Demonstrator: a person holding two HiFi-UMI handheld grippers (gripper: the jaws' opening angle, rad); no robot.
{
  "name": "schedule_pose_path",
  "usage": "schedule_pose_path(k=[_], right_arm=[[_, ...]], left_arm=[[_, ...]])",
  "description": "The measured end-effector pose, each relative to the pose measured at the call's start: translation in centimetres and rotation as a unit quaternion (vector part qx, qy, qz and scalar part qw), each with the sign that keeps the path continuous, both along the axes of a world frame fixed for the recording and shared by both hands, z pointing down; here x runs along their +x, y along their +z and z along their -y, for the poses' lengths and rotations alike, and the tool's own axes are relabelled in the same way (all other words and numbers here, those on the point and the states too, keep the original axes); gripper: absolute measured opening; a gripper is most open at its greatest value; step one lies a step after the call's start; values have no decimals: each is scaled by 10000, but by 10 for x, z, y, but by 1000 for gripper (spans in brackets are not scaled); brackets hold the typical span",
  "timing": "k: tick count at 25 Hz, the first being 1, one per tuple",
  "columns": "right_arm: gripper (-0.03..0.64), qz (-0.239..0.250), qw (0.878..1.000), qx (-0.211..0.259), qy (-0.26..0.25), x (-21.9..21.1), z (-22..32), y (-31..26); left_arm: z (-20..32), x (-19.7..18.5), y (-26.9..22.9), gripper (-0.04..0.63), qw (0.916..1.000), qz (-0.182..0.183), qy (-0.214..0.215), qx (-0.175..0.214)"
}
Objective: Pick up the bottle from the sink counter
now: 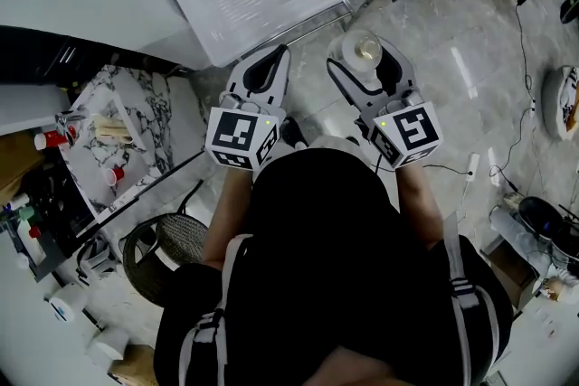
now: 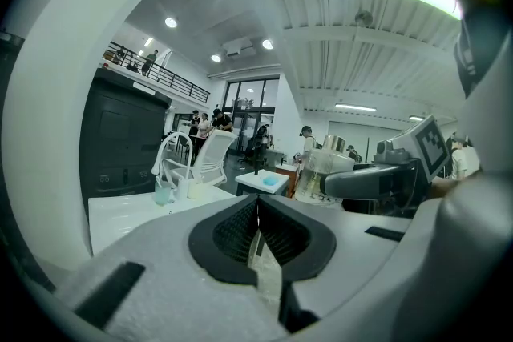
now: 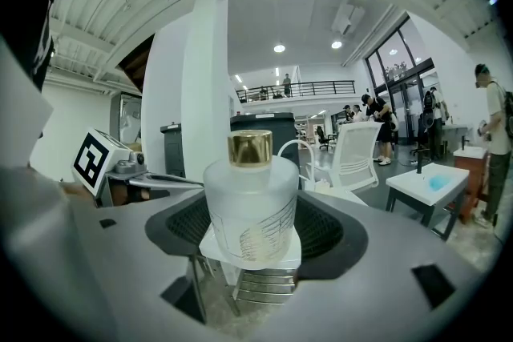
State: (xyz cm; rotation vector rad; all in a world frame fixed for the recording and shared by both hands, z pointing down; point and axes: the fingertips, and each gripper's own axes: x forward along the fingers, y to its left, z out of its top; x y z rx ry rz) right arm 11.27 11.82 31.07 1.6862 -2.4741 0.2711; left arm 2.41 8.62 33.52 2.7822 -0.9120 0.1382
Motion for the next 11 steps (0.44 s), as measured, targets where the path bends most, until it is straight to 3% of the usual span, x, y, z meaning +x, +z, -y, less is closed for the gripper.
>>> schedule_pose_path(k=[11], right_arm=[[322,-33,10000,-11,-16,2,-1,0]], left_arm=[[-5,7,0,20,10000,26,57,3]])
